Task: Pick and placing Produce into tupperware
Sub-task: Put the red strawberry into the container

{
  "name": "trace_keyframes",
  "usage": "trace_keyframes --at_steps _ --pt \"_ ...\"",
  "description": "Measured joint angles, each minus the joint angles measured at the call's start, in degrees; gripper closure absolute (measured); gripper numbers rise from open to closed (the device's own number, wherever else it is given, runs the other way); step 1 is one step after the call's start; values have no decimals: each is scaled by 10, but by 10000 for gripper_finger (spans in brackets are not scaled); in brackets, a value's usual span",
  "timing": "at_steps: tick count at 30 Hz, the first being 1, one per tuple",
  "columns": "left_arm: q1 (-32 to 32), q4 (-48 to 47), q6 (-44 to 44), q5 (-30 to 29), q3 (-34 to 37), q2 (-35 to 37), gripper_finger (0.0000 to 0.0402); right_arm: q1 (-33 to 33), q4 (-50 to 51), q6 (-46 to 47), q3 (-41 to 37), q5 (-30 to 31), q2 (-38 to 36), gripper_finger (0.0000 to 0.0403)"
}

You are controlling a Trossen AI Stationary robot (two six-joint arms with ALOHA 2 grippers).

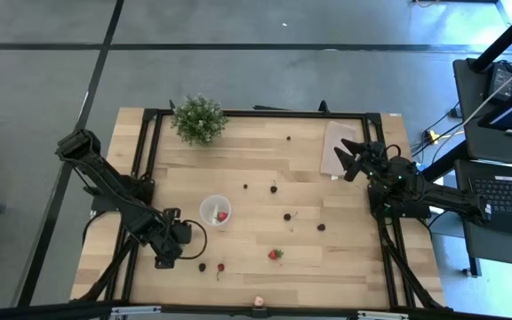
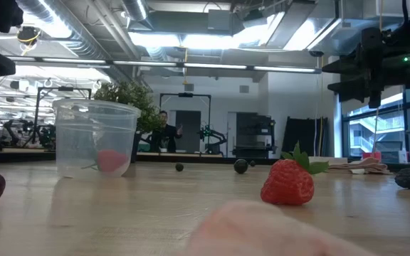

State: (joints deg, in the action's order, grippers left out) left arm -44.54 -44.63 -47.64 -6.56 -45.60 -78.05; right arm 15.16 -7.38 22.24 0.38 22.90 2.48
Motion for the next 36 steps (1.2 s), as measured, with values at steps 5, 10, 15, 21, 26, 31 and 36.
trace_keyframes --at_steps 5,10,15,21,26,31,36 --pt "-2 6 2 11 0 -49 172 0 0 0 0 0 0 108" --pt "-2 5 2 11 0 -85 172 0 0 0 0 0 0 108" --pt "-2 7 2 9 0 -102 172 0 0 0 0 0 0 108" --pt "-2 12 1 8 0 -115 172 0 0 0 0 0 0 108" --pt "-2 26 -8 1 0 -116 172 0 0 -1 0 0 0 108" --pt "-2 42 -30 1 0 -116 172 0 0 -2 0 0 0 108" --pt "-2 38 -31 18 0 -116 172 0 0 -2 0 0 0 108"
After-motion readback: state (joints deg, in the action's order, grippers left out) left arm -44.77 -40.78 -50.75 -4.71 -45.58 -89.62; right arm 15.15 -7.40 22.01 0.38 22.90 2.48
